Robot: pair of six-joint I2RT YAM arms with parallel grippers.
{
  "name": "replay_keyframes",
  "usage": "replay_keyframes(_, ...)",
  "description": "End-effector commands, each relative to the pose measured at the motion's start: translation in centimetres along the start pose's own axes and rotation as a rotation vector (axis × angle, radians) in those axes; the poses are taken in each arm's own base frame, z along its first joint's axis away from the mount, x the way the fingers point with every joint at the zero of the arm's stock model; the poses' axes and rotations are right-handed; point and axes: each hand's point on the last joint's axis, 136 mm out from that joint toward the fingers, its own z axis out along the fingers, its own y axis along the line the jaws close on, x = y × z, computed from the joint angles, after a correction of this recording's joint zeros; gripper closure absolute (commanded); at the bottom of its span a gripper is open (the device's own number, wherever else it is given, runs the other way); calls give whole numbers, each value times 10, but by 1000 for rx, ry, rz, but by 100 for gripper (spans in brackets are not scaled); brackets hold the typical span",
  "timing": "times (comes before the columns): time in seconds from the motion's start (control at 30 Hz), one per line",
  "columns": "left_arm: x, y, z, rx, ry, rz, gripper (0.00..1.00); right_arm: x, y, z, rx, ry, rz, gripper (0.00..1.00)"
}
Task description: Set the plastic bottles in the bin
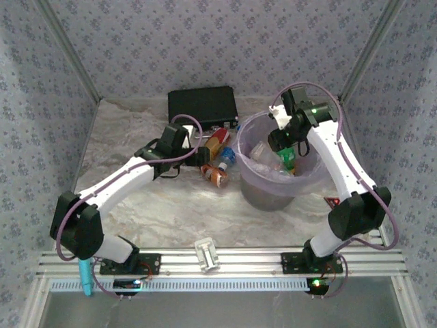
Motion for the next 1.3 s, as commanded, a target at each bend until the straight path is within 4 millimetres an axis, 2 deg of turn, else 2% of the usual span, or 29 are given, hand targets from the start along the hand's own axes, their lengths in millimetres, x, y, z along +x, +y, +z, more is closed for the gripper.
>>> replay_keyframes(0.0,-9,-12,2,35,-2,25,15,12,26,14,-117,25,30,58)
replay_keyframes(0.07,-9,-14,4,40,6,27,15,17,27,15,-120,23,41,55)
replay_keyframes(0.17,-11,-14,7,39,5,30,15,16,27,4,-115,-14,45,45)
replay_keyframes(0.4,-23,-14,19,18,5,91,12,-7,23,-48,-87,-144,41,27)
replay_keyframes(0.53,-31,-8,32,2,18,136,10,-10,20,-75,-66,-196,56,17)
replay_keyframes(0.73,-40,4,54,9,56,188,9,-8,20,-113,-76,-281,113,11)
replay_keyframes(0.9,-37,11,75,32,139,257,8,-5,20,-139,-125,-377,185,8)
replay_keyframes(1.03,-26,6,91,78,217,309,3,1,18,-147,-162,-417,241,6)
replay_keyframes(1.27,-17,18,118,39,277,318,0,11,15,-137,-165,-385,274,5)
